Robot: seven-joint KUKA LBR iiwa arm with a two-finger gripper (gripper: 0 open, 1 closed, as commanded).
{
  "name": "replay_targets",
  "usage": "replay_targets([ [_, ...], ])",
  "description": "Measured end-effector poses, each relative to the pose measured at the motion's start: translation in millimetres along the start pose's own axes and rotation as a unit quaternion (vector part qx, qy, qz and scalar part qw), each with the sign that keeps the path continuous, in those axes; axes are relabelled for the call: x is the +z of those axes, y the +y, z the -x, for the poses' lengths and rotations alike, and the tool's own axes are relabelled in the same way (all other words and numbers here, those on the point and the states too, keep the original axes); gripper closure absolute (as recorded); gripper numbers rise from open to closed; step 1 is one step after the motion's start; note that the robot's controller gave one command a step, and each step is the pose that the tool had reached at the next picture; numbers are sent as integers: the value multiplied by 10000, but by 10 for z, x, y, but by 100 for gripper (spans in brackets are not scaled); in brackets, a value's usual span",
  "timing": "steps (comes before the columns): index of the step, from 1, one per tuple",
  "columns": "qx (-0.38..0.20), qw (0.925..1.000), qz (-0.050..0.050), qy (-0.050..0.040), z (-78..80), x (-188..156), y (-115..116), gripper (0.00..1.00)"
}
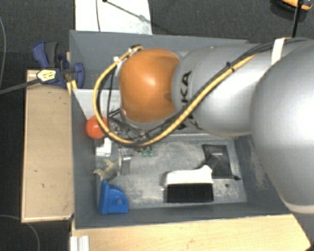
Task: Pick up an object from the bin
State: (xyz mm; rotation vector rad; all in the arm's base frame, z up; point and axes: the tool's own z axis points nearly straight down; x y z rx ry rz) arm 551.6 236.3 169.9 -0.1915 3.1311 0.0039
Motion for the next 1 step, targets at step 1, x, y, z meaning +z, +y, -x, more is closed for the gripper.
replay_targets([
  [1,-1544,9880,1,9,31,198,33,0],
])
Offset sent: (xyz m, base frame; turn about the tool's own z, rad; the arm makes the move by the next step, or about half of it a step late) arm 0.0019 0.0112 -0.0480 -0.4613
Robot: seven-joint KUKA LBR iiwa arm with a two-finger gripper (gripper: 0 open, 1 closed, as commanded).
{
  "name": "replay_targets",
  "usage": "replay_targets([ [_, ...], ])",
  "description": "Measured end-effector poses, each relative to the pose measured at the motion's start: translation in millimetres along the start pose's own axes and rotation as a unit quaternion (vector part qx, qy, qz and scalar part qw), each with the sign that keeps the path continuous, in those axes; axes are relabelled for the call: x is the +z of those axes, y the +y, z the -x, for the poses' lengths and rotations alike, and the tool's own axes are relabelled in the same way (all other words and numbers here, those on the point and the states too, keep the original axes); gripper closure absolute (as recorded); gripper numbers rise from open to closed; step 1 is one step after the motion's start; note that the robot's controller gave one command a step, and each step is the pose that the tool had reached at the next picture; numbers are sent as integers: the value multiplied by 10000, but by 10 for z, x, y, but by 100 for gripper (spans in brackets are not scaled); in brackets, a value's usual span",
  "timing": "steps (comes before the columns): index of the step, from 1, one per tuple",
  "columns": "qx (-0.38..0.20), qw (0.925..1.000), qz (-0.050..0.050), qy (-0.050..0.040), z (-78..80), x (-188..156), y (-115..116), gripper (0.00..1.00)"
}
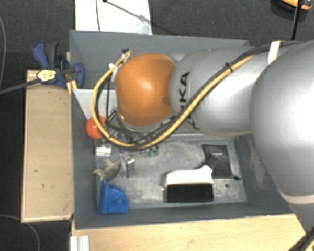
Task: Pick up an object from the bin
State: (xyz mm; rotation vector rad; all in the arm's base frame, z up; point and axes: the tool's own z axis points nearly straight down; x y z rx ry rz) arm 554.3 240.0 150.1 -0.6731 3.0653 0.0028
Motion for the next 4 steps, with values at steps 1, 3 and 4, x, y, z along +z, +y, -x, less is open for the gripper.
replay_targets([
  [1,-396,9992,-4,-17,24,156,42,0],
  [3,-1815,9834,-17,-7,179,887,23,100],
  [4,-1789,9839,-13,-19,190,859,28,100],
])
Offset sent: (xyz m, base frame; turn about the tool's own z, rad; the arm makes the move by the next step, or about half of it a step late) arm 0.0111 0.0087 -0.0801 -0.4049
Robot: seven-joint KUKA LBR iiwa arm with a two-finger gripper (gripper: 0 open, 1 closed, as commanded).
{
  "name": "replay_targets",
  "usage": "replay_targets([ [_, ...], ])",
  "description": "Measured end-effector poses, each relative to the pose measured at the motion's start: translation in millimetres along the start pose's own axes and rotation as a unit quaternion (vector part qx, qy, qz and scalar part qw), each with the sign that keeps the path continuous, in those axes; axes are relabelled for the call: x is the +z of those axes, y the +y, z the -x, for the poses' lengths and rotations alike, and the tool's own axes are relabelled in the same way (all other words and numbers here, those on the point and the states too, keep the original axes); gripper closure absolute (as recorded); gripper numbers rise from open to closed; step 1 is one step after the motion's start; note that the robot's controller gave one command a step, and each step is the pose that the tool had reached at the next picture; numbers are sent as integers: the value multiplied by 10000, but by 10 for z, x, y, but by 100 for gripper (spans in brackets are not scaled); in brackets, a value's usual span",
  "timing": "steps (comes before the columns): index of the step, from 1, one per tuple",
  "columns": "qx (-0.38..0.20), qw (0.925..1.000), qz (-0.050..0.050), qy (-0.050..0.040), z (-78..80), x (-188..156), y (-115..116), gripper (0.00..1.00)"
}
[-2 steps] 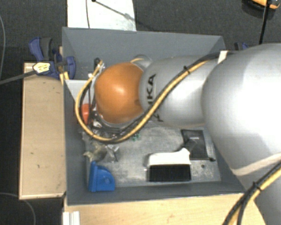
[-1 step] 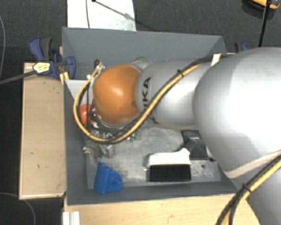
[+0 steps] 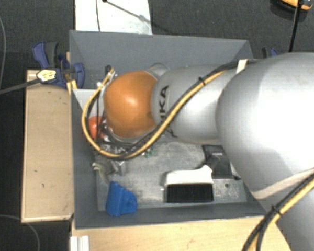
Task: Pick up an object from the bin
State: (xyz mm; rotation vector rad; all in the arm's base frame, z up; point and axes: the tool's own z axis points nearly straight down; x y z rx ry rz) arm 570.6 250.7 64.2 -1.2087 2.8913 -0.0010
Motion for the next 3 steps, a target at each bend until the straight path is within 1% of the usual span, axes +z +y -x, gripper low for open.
replay_targets([
  [1,12,10000,8,1,-5,-57,8,100],
  [2,19,10000,17,18,-11,-254,15,100],
  [3,27,10000,-2,-29,15,-396,4,100],
])
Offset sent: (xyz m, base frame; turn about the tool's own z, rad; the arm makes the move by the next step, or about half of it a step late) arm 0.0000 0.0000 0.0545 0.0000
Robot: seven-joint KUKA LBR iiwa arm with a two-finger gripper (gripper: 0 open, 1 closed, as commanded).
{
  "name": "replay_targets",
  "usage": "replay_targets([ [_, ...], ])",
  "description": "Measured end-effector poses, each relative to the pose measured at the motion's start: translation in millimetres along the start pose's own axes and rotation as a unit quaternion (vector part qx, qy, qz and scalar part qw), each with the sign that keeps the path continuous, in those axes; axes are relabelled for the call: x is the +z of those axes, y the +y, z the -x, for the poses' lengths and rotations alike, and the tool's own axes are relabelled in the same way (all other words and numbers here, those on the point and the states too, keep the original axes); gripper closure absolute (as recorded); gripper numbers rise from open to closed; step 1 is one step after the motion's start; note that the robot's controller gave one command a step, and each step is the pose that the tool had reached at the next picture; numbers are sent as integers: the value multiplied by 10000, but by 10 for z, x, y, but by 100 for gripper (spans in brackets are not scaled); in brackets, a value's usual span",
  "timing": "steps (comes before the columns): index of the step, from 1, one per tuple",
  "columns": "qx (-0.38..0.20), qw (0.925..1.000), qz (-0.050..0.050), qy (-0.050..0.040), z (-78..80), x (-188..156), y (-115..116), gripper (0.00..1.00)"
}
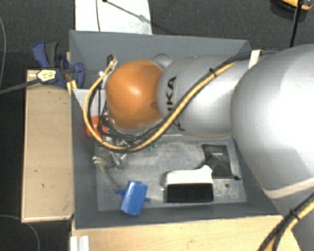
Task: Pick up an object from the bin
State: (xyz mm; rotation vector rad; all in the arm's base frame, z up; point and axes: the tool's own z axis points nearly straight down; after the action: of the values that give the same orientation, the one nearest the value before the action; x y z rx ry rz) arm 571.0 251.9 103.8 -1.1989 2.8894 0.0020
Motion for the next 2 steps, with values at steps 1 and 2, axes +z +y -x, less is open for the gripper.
replay_targets([
  [1,6,10000,-3,-7,4,-60,-1,100],
  [2,14,10000,1,-2,1,-110,1,100],
])
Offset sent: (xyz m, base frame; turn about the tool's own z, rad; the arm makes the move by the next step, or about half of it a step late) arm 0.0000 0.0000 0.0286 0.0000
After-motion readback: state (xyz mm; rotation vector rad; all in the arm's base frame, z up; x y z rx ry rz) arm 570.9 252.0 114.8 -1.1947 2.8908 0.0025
